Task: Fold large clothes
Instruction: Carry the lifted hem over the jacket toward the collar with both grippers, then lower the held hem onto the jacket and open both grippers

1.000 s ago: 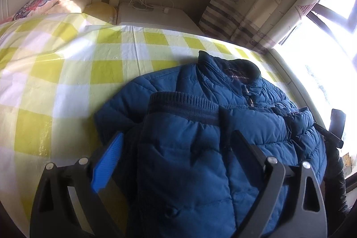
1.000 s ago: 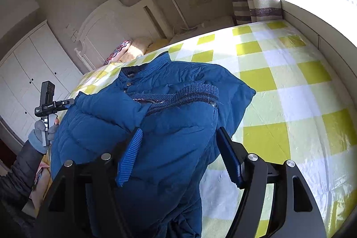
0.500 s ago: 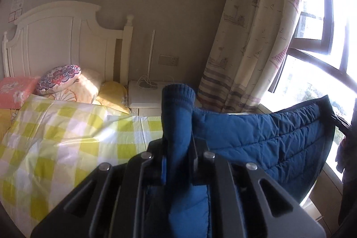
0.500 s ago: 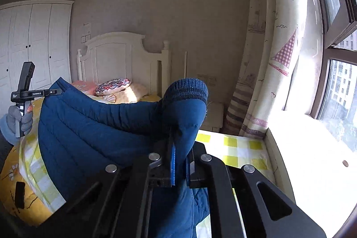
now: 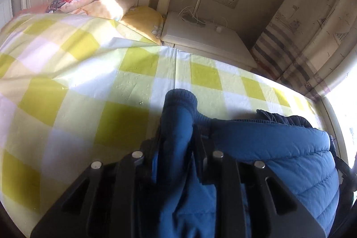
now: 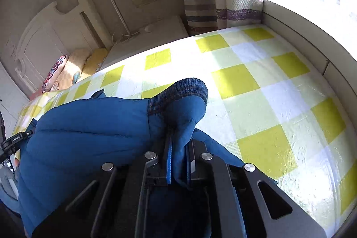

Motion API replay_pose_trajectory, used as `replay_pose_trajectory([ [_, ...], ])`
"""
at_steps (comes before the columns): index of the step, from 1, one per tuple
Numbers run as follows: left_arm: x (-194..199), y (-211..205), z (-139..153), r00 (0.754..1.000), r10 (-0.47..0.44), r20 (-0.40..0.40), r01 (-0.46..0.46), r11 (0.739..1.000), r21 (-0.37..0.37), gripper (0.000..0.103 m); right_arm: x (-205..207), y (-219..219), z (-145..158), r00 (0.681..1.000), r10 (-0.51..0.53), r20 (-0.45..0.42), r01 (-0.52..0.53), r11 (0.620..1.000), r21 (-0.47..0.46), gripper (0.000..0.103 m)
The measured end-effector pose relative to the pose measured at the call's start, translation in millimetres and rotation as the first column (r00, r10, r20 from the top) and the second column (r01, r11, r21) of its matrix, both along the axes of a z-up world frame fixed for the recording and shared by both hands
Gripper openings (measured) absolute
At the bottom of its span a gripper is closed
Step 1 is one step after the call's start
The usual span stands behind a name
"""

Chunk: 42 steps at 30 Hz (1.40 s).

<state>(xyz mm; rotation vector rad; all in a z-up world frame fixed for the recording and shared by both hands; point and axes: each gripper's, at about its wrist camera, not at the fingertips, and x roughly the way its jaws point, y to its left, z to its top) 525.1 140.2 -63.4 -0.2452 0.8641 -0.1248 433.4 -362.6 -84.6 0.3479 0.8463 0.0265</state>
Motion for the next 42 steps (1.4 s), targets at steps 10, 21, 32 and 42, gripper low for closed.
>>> replay_pose_trajectory([
  [10,-10.5,23.7,-4.9,0.992,0.126,0.001,-0.125,0.989,-0.077,0.046,4.2,33.0,10.5,0.997,0.077,-0.009,-0.077,0.984,-0.163,0.023],
  [21,-64.4,-84.9,102.1,0.943,0.017,0.333,-0.092,0.973,0.211,0.091,-12.5,110.2,90.9,0.962,0.222,0.159,-0.163,0.934,-0.318,0.038],
  [32,-21.8,-132.3,26.4,0.99,-0.01,0.137,-0.033,0.952,0.305,0.088,3.3,118.2,80.3,0.95,0.256,0.177,-0.194,0.931,-0.308,0.04],
  [42,-4.7,-185.1,-8.3,0.984,-0.174,0.042,0.135,0.873,0.469,0.098,35.0,168.3,17.0,0.912,0.405,-0.065,-0.401,0.846,-0.35,0.047],
])
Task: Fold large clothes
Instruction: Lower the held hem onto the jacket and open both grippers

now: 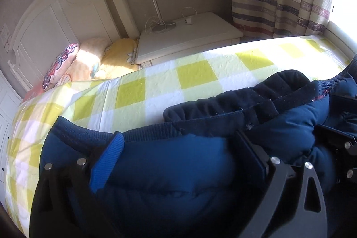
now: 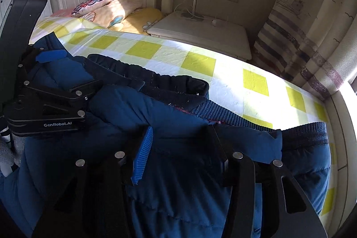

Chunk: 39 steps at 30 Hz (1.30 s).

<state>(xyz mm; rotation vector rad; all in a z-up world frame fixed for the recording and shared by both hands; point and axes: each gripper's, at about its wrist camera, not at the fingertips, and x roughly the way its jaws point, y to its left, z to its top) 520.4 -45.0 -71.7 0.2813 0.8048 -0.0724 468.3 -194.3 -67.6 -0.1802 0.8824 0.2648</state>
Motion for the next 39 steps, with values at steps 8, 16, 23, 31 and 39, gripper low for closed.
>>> replay_pose_trajectory([
  [8,4.7,15.1,-3.6,0.999,0.021,-0.031,-0.024,0.995,-0.093,0.1,-1.5,-8.4,-1.2,1.0,-0.01,-0.006,0.01,0.999,0.052,0.047],
  [16,-10.2,68.5,39.9,0.992,0.103,0.071,-0.096,0.991,-0.094,0.1,-25.6,-74.5,35.4,0.966,-0.236,0.102,0.233,0.972,0.042,0.065],
  [23,11.4,145.0,1.9,0.978,0.166,-0.126,-0.19,0.957,-0.219,0.098,-15.1,-139.3,-9.9,0.936,-0.347,-0.062,0.352,0.906,0.236,0.07],
  [31,2.7,163.1,3.7,0.962,0.255,-0.097,-0.272,0.919,-0.286,0.098,-14.1,-113.4,10.2,0.921,-0.388,-0.034,0.389,0.921,0.029,0.072],
  [39,-5.3,164.6,14.5,0.943,0.33,-0.047,-0.332,0.915,-0.228,0.095,-16.6,-4.6,18.7,0.986,-0.162,0.036,0.164,0.984,-0.066,0.081],
])
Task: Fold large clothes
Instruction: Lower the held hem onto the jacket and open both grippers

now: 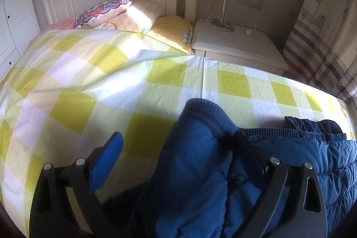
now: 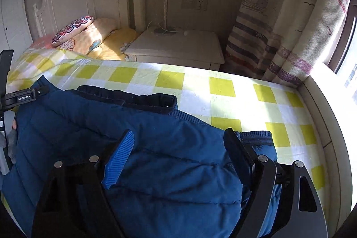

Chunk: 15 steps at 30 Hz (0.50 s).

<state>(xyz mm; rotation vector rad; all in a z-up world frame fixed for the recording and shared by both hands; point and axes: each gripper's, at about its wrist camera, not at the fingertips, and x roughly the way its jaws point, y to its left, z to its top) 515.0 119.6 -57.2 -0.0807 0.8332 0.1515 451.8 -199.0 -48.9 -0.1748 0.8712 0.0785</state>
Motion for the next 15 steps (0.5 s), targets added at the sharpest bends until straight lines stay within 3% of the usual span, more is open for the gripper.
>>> replay_pose_trajectory([
  [2,-13.4,-12.7,20.7,0.997,-0.001,0.075,-0.005,0.996,0.087,0.093,4.3,2.5,-15.2,1.0,-0.02,-0.024,0.02,1.0,-0.008,0.081],
  [4,-32.0,-37.1,45.9,0.983,-0.093,0.157,0.079,0.992,0.095,0.094,1.3,3.7,-14.1,1.0,-0.016,-0.006,0.016,1.0,-0.022,0.081],
  [6,-43.4,-74.2,63.2,0.962,-0.199,0.19,0.18,0.977,0.111,0.097,-1.7,2.3,-12.5,1.0,-0.012,0.003,0.012,1.0,-0.009,0.081],
  [9,-38.4,-138.0,58.4,0.933,-0.335,0.13,0.313,0.936,0.164,0.099,-3.5,0.0,-12.0,1.0,-0.013,0.009,0.012,1.0,0.011,0.08],
  [13,-13.2,-196.6,-4.5,0.929,-0.36,-0.087,0.369,0.882,0.295,0.099,-2.8,-4.0,-11.9,1.0,-0.011,0.006,0.011,0.999,0.046,0.08],
  [15,-10.4,-185.6,-10.6,0.935,-0.348,-0.071,0.355,0.906,0.23,0.1,-0.8,-7.4,-13.2,1.0,-0.01,-0.006,0.01,0.997,0.072,0.08],
])
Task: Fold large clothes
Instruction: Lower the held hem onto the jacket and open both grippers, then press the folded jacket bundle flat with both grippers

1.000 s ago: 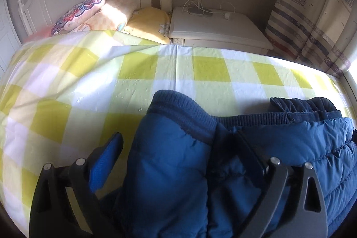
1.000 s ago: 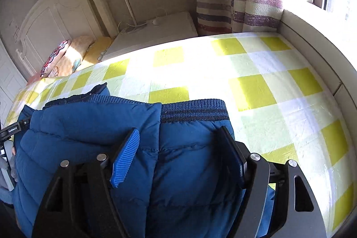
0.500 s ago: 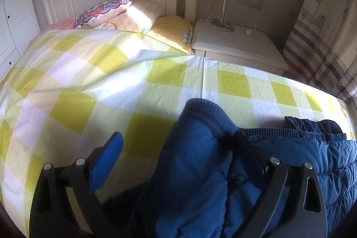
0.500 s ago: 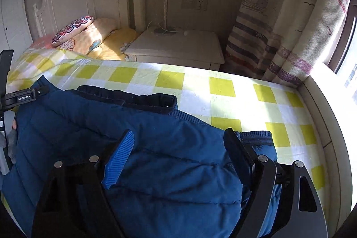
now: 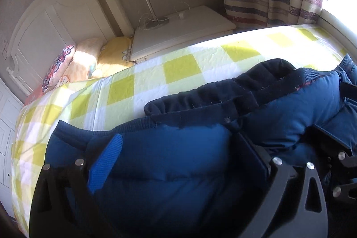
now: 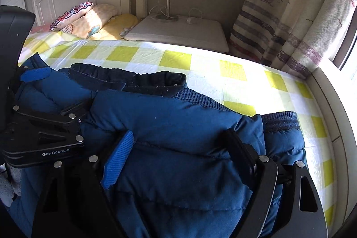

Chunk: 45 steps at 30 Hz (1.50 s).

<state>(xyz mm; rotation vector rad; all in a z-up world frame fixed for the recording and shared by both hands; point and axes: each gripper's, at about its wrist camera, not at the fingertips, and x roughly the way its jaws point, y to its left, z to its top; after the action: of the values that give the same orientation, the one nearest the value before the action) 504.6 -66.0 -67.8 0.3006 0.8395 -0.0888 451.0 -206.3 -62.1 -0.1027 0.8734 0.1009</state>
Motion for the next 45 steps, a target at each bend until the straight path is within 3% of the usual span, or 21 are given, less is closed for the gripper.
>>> replay_pose_trajectory([
  [3,6.7,30.2,-0.2,0.999,0.021,-0.042,-0.025,0.994,-0.102,0.1,1.8,-1.7,-0.2,1.0,0.007,-0.017,-0.006,1.0,0.023,0.08],
  [5,11.5,52.9,5.0,0.999,0.043,-0.028,-0.045,0.994,-0.101,0.1,1.7,-8.3,5.4,0.999,0.015,-0.035,-0.014,0.999,0.044,0.08],
  [7,16.6,82.7,10.4,0.997,0.066,-0.046,-0.073,0.983,-0.167,0.101,-3.8,-28.3,15.2,0.999,-0.047,0.004,0.047,0.998,0.04,0.08],
  [9,19.9,107.1,10.6,0.995,0.058,-0.077,-0.076,0.964,-0.253,0.101,-5.8,-60.6,15.5,0.99,-0.141,0.014,0.139,0.987,0.078,0.08],
  [11,19.7,122.3,8.6,0.995,0.061,-0.085,-0.085,0.944,-0.318,0.101,-1.7,-93.9,-2.0,0.975,-0.214,-0.055,0.221,0.956,0.195,0.081],
  [13,20.3,135.0,5.3,0.994,0.065,-0.088,-0.095,0.909,-0.406,0.101,1.1,-113.9,-15.8,0.972,-0.215,-0.097,0.236,0.911,0.337,0.082],
  [15,22.3,141.8,3.3,0.991,0.09,-0.098,-0.124,0.886,-0.447,0.101,3.3,-113.3,-17.1,0.973,-0.212,-0.094,0.232,0.91,0.345,0.082],
  [20,13.7,133.0,8.4,0.994,0.102,-0.043,-0.11,0.903,-0.415,0.1,2.7,-109.0,-15.7,0.972,-0.222,-0.078,0.235,0.917,0.323,0.082],
  [23,4.4,129.7,18.0,0.986,0.168,0.0,-0.157,0.922,-0.353,0.1,-4.4,-92.5,-1.4,0.975,-0.218,-0.045,0.222,0.951,0.215,0.08],
  [25,-12.3,120.9,32.7,0.977,0.204,0.055,-0.18,0.939,-0.292,0.099,-22.2,-70.0,19.4,0.989,-0.149,0.009,0.146,0.975,0.169,0.08],
  [27,-37.5,108.2,47.9,0.985,0.139,0.102,-0.099,0.939,-0.329,0.1,-42.8,-37.2,35.9,0.999,-0.018,0.046,0.011,0.987,0.163,0.081],
  [30,-65.0,67.9,49.5,0.987,0.074,0.146,-0.048,0.984,-0.173,0.1,-64.8,23.0,30.0,0.991,0.136,0.013,-0.136,0.991,0.01,0.086],
  [32,-74.0,42.0,30.7,0.992,0.004,0.127,0.002,0.999,-0.046,0.1,-72.0,48.5,12.4,0.985,0.171,0.002,-0.169,0.979,-0.111,0.087],
  [34,-74.3,30.0,8.8,0.996,-0.01,0.087,0.006,0.999,0.05,0.101,-70.6,43.6,6.2,0.988,0.155,-0.001,-0.155,0.985,-0.081,0.087],
  [36,-75.3,35.7,9.4,0.996,0.013,0.087,-0.015,1.0,0.026,0.101,-68.0,28.2,8.3,0.992,0.125,-0.024,-0.125,0.992,-0.017,0.087],
  [42,-97.3,90.3,23.2,0.984,0.116,0.138,-0.117,0.993,-0.002,0.101,-84.4,-50.5,14.2,0.997,-0.079,0.008,0.079,0.997,0.023,0.087],
  [45,-103.9,126.3,18.3,0.975,0.183,0.123,-0.179,0.983,-0.038,0.101,-88.6,-85.8,-4.3,0.993,-0.116,-0.012,0.116,0.976,0.187,0.088],
])
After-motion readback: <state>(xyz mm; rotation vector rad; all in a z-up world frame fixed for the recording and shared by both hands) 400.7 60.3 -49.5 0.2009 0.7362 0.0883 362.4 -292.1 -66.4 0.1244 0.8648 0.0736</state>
